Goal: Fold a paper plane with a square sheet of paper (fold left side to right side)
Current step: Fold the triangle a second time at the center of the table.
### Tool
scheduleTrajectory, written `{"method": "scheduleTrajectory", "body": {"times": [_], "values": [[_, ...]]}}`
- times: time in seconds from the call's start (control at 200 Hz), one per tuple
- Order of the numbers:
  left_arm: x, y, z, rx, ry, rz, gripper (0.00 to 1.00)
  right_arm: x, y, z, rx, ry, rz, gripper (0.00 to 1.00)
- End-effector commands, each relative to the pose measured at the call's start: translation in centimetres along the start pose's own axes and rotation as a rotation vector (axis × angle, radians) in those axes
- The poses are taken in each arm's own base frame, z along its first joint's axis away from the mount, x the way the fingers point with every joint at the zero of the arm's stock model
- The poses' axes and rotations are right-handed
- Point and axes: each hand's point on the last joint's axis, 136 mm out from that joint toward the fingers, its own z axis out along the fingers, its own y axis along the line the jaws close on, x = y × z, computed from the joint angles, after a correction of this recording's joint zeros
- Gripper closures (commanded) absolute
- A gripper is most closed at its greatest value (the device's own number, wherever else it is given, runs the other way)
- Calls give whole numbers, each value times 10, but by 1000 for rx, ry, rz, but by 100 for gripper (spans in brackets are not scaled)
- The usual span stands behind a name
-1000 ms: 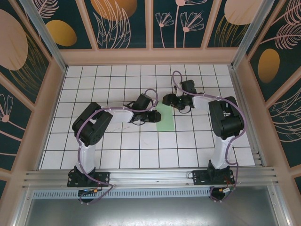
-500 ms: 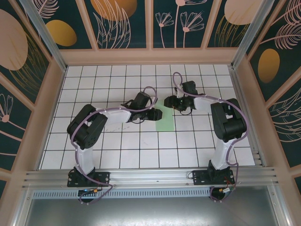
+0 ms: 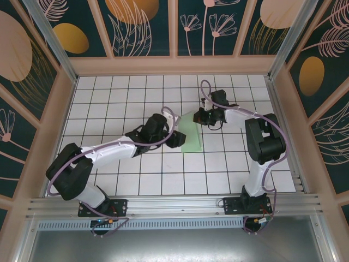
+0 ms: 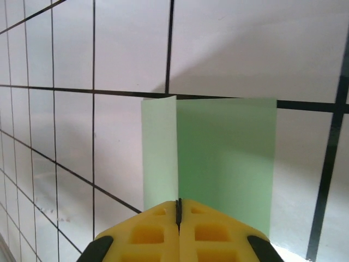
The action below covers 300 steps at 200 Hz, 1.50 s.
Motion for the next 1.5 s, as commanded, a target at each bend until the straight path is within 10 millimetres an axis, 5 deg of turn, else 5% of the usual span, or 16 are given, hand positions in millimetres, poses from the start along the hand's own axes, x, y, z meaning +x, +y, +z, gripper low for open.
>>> {"method": "scheduleTrajectory", "body": {"times": [0.0,0.245,0.32,0.475,0.986,1.156,1.496], "values": [[10,-15,3,-35,9,83,41,3,11,-5,-32,39,37,98],[34,-35,34,-100,84,150,35,7,13,-6,-38,64,58,99],[23,-47,42,-107,79,169,34,8,12,-6,-36,67,61,99],[33,-49,67,-172,131,189,30,8,12,-5,-37,67,69,99],[52,-28,94,-401,212,274,25,9,11,-1,-29,73,78,99],[52,-29,93,-400,214,275,33,10,11,0,-28,75,77,99],[43,-36,85,-370,183,260,69,11,7,0,-8,79,70,99]]}}
